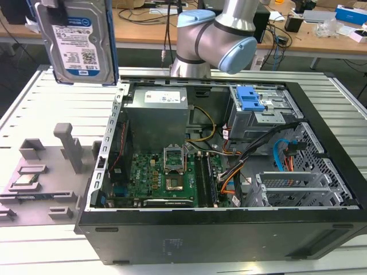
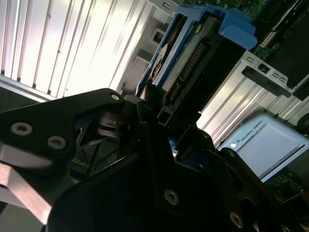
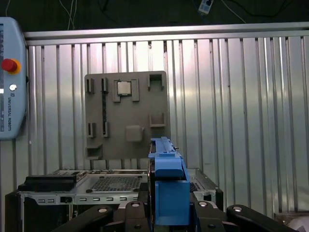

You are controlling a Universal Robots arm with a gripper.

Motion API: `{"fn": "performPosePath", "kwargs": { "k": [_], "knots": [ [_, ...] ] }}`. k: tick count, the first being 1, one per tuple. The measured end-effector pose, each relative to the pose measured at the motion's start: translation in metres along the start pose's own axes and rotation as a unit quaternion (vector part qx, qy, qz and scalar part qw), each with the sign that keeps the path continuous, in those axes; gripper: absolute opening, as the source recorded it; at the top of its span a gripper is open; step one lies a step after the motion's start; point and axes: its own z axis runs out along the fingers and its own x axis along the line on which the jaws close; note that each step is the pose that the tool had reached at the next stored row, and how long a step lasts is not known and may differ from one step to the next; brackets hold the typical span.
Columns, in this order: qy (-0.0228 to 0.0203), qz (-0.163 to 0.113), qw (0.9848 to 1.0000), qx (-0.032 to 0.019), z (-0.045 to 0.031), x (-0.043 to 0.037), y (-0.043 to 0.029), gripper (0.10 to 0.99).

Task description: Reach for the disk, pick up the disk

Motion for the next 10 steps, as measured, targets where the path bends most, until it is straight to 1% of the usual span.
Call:
{"fn": "performPosePath", "kwargs": {
  "k": [1, 2, 6, 8, 10],
  "knots": [
    [0.0000, 0.000, 1.0000, 0.0000, -0.0002, -0.0002, -0.0043, 0.365],
    [0.0000, 0.000, 1.0000, 0.0000, -0.0005, -0.0005, -0.0136, 0.365],
    [0.0000, 0.000, 1.0000, -0.0001, -0.0013, -0.0011, -0.0291, 0.365],
    [0.0000, 0.000, 1.0000, -0.0001, -0.0018, -0.0015, -0.0405, 0.365],
    [0.0000, 0.000, 1.0000, -0.0002, -0.0021, -0.0018, -0.0475, 0.365]
  ]
}}
